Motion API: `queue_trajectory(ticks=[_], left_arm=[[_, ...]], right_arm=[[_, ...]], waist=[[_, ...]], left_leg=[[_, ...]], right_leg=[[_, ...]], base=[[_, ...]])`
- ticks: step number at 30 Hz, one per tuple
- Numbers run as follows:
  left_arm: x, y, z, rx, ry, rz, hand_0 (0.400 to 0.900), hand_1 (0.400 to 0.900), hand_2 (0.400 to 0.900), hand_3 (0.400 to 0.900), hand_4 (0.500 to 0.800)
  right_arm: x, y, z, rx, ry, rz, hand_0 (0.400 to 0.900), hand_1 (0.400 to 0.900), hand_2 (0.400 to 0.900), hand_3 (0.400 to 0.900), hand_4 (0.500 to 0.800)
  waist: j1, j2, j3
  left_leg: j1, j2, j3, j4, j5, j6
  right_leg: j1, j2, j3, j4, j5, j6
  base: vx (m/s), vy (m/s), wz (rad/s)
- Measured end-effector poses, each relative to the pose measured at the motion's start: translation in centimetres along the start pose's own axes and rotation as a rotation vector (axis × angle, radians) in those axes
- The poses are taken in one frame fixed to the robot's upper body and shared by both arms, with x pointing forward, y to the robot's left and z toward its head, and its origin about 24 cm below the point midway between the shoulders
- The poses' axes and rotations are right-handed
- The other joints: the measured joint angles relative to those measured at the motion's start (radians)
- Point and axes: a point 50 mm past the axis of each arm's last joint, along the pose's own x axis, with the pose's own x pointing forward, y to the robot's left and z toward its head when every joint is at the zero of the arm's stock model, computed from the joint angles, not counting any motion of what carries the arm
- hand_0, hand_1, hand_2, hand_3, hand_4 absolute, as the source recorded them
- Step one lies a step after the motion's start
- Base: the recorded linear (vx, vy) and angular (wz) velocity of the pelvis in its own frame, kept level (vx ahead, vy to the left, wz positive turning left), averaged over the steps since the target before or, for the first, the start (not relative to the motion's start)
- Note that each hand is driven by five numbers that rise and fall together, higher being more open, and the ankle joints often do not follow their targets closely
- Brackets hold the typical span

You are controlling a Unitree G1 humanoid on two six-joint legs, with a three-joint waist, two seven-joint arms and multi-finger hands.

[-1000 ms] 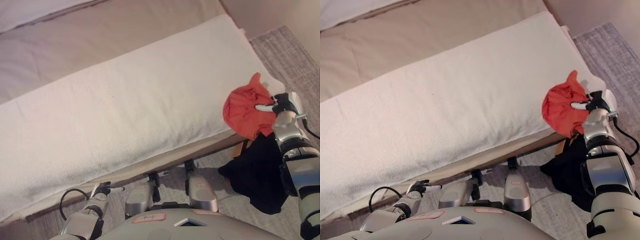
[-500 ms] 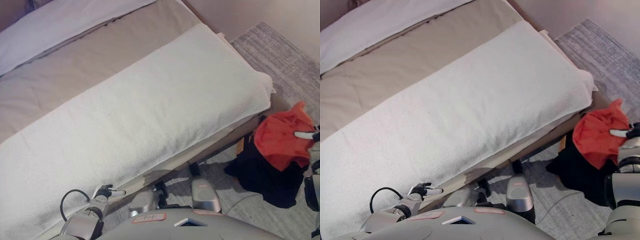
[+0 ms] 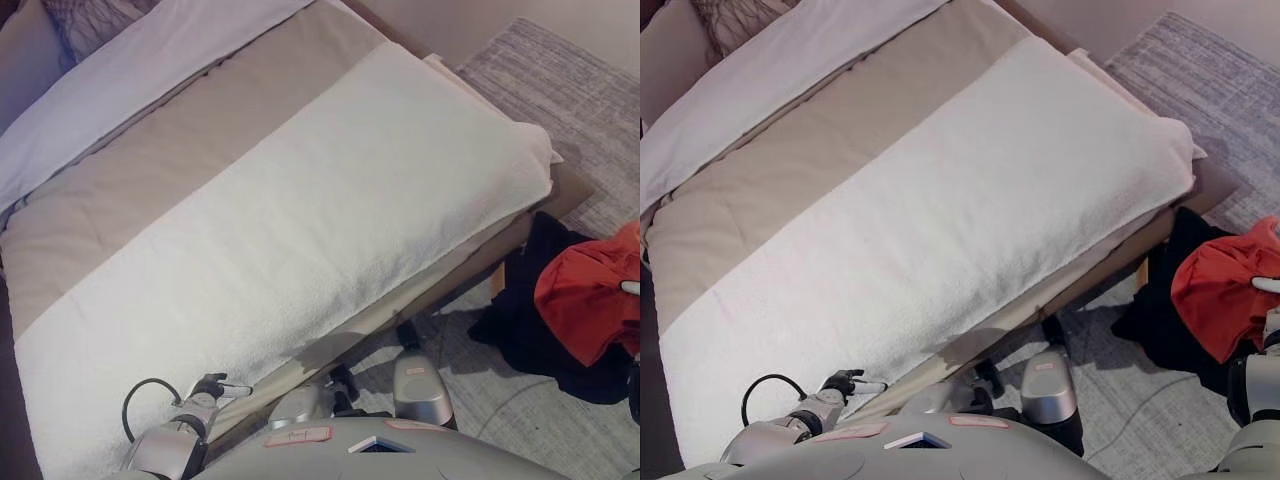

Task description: Put the clothes on the bed into the basket.

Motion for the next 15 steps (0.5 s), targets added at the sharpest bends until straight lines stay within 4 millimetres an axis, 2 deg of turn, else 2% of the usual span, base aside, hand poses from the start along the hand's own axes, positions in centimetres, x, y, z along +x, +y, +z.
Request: queue_trajectory(ticks=[15], left_arm=[[0.01, 0.02, -0.26, 0.014, 0.019, -0.003, 0.9, 0.9, 0.9, 0.9, 0.8]], right_arm=[[0.04, -0.18, -0.69, 0.017, 0.014, -0.004, 0.9, 0.9, 0.9, 0.9, 0.8]], waist=[[0.027, -0.006, 0.005]], left_leg=[[0.031, -0.002, -0.04, 0.01, 0.003, 0.001]], right_leg=[[0.063, -0.003, -0.043, -0.027, 0.0, 0.002]], base=[[0.01, -0.014, 0.06]])
